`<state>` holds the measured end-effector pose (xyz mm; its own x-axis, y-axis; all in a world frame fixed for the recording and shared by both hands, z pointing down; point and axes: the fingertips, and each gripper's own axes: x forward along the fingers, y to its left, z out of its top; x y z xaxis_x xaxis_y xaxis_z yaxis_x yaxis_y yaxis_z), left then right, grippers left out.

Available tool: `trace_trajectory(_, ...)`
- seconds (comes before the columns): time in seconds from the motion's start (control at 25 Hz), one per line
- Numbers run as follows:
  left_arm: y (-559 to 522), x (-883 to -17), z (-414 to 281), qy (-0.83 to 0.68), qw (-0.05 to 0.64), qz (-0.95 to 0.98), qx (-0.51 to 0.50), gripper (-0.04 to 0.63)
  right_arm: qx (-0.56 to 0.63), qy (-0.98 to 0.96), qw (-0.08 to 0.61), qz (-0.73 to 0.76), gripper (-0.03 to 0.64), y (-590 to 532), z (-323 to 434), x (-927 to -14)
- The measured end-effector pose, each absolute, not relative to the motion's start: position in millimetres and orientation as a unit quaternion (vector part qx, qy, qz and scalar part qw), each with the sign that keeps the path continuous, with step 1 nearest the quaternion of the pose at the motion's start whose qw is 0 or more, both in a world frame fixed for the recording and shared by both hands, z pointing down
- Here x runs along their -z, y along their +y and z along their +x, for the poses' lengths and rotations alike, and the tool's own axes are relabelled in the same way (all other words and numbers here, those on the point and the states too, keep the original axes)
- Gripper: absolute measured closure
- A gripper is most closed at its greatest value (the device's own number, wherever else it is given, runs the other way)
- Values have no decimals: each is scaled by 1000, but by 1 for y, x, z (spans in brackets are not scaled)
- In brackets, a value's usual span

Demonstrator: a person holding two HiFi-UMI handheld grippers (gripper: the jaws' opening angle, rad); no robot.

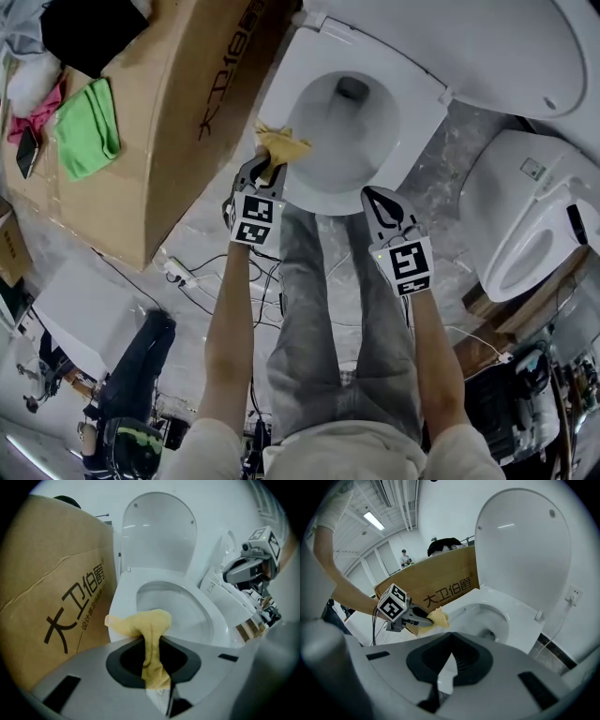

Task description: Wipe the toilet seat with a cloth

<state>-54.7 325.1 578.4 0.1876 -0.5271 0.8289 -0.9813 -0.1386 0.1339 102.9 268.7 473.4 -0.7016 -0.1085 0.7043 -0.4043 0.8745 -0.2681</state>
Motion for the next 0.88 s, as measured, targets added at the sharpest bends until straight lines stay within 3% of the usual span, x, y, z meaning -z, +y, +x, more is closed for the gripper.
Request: trace_trajectory(0.88, 383, -580, 40, -600, 442, 625, -232, 514, -203, -896, 378, 114, 611, 277, 185, -480)
